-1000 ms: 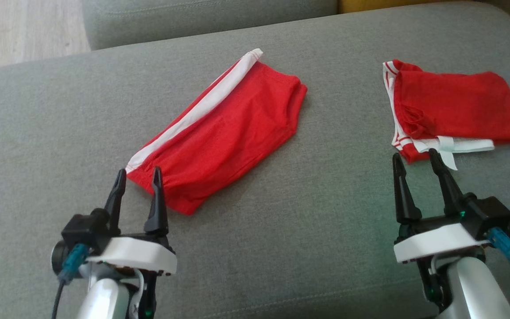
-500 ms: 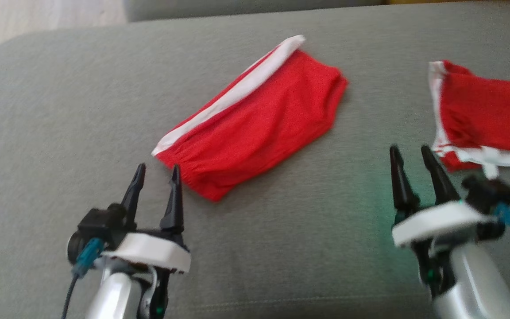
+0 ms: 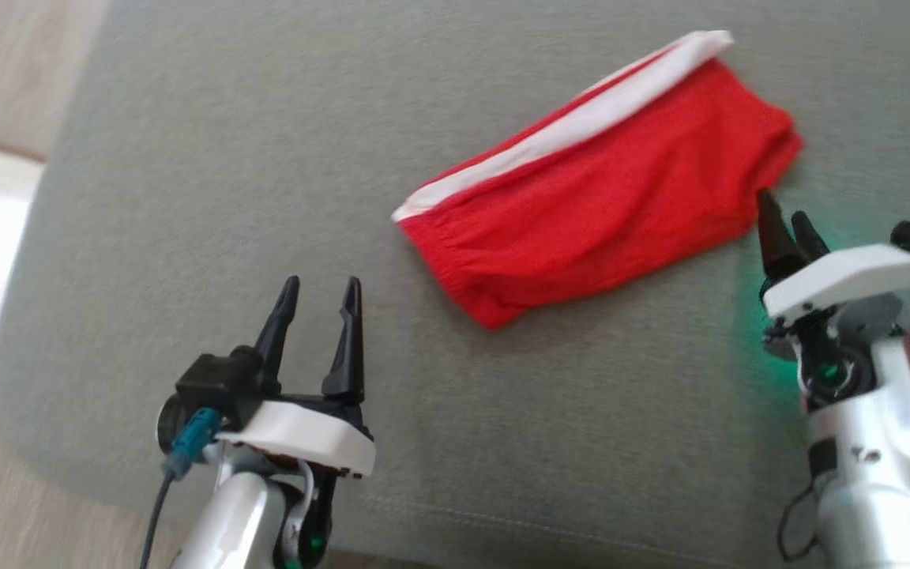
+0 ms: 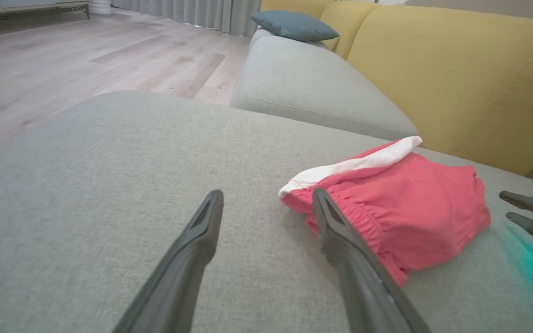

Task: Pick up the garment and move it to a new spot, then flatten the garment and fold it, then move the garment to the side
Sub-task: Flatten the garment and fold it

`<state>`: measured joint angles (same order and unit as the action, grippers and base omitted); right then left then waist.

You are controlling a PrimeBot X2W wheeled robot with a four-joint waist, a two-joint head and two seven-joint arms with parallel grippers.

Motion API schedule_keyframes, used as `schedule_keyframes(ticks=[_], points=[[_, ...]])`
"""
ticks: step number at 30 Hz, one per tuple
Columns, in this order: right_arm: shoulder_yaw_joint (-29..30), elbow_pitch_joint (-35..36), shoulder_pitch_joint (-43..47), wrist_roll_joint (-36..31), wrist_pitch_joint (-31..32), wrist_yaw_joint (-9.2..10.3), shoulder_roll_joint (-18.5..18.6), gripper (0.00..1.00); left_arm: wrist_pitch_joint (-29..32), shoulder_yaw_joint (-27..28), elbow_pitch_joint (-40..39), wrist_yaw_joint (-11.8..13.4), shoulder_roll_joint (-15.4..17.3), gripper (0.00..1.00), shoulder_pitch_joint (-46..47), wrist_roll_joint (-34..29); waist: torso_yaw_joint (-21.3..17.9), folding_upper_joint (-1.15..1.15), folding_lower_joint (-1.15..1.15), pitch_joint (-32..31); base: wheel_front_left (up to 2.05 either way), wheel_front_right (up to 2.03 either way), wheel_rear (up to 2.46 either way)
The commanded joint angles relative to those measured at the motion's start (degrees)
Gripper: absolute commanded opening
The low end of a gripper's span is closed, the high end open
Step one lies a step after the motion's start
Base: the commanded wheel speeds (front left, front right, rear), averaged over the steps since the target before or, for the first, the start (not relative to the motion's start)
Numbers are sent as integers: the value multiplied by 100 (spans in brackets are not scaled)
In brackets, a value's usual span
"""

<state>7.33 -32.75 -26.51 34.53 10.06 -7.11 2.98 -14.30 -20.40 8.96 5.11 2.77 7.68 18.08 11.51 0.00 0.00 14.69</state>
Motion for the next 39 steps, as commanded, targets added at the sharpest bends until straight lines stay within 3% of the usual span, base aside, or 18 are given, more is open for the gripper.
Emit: schedule_keyframes(ticks=[1,9,18,19,20,28,39], points=[[55,-62,-404,151,149,-37,-10,100,-70,95,-173,40,11,100,235,37,344,0,0,172,0,0,0],[594,-852,-937,261,542,-37,46,100,-70,154,-156,72,11,100,347,30,733,0,0,226,0,0,0],[617,-1587,-1663,-9,665,-37,83,100,-70,23,-299,159,11,100,381,119,845,0,0,425,0,0,0],[599,-1674,-1745,-48,648,-37,88,66,-70,10,-301,168,11,100,397,123,833,0,0,442,0,0,0],[603,-1753,-1821,-72,594,-37,91,0,-70,1,-300,174,11,100,416,125,815,0,0,454,0,0,0],[538,-1915,-1888,245,-129,-37,33,0,-70,100,-229,157,11,100,459,81,400,0,0,292,0,0,0],[78,-995,-598,1391,-1122,-37,-8,0,-70,308,-132,35,11,100,356,-65,-639,0,0,-93,0,0,0]])
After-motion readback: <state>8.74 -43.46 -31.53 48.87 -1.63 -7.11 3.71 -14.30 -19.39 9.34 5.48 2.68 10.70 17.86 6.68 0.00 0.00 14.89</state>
